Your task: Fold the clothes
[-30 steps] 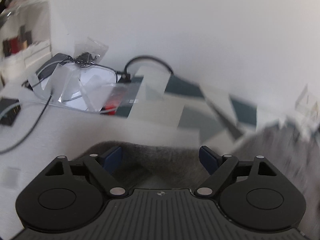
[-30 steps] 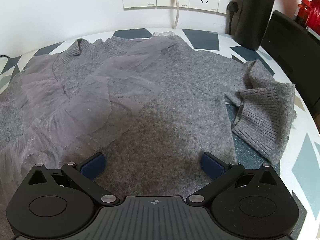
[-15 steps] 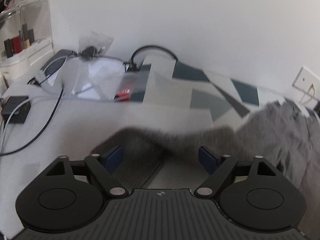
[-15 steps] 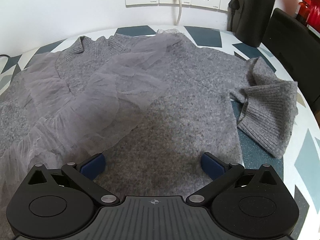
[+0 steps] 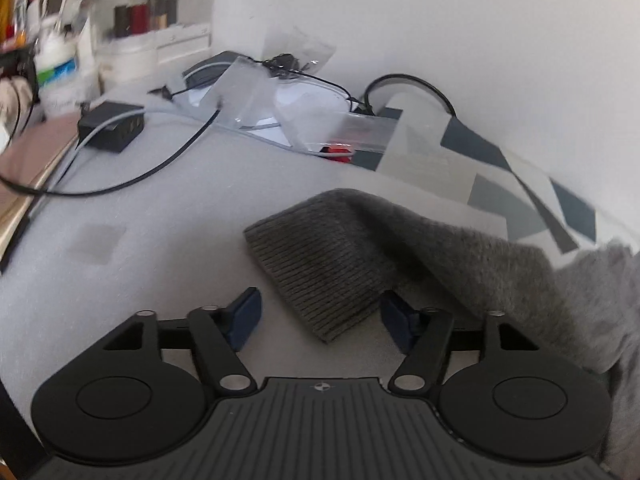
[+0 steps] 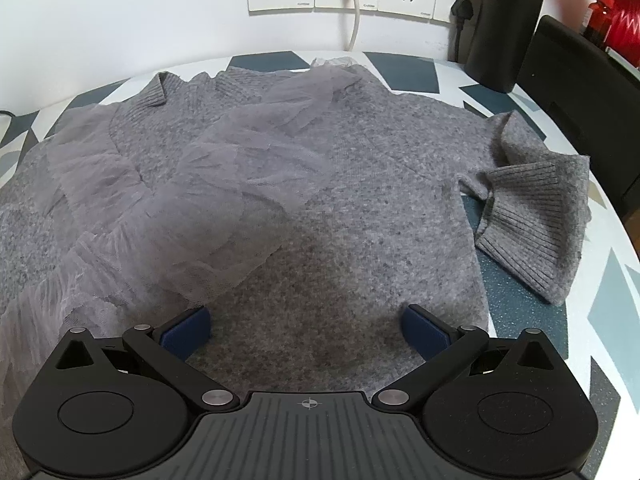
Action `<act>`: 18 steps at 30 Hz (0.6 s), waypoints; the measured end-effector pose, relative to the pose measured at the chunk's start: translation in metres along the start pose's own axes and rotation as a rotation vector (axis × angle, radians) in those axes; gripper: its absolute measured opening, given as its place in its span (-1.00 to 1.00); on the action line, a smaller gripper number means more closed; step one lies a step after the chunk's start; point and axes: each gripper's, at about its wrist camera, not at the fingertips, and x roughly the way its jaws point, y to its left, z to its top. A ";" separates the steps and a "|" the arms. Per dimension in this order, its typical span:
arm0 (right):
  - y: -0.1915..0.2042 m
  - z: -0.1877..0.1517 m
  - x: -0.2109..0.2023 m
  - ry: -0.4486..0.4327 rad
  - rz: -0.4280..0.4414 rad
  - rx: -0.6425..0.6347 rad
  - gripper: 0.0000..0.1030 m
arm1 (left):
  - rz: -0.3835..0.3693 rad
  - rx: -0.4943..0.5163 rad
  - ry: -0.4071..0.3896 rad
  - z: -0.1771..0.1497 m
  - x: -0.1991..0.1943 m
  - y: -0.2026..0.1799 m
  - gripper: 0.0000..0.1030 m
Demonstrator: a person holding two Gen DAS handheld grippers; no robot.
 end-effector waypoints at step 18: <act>0.001 -0.001 -0.003 0.001 0.008 0.006 0.99 | -0.096 0.012 -0.148 0.001 -0.058 -0.008 -0.89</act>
